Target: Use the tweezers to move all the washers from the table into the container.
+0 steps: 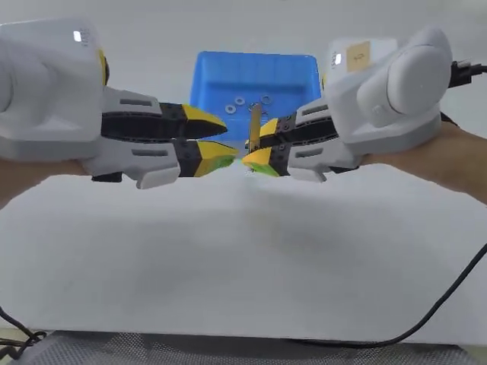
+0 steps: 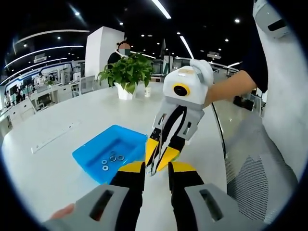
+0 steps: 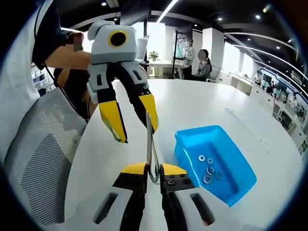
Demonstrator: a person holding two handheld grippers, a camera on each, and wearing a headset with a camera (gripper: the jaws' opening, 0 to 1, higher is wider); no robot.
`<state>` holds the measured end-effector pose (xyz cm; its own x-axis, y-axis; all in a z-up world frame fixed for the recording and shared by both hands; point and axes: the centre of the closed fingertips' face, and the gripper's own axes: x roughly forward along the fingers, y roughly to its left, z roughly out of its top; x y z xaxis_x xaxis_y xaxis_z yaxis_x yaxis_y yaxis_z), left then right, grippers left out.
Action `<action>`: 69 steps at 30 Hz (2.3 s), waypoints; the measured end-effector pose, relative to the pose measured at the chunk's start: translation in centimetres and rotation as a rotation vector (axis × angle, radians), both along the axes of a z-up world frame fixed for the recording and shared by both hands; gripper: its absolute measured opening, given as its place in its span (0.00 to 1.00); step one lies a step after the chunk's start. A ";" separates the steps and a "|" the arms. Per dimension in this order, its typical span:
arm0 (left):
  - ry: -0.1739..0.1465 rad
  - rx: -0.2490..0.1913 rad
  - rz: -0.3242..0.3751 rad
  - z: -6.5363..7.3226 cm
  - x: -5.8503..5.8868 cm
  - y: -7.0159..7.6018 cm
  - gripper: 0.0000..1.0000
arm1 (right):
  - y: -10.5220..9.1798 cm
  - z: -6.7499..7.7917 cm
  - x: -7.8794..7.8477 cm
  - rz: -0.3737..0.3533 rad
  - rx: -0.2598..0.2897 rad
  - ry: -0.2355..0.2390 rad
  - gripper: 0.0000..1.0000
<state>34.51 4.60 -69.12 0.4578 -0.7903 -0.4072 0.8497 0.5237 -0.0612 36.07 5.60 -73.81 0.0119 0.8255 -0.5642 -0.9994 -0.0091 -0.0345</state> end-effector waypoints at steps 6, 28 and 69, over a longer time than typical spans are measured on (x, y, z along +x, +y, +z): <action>-0.036 -0.020 0.057 0.9 0.4 1.0 0.36 | -0.3 1.2 0.3 -0.015 0.003 -0.009 0.11; -0.036 -0.251 0.322 2.4 1.8 7.9 0.52 | -1.4 7.8 5.4 -0.131 0.030 -0.138 0.11; 0.081 -0.174 0.398 -1.3 2.1 8.6 0.75 | -1.1 -2.5 12.5 -0.251 -0.035 -0.009 0.11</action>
<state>36.61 13.23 -70.46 0.7124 -0.6189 -0.3309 0.5729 0.7852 -0.2351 48.58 4.54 -76.35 0.2193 0.7758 -0.5916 -0.9701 0.2378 -0.0478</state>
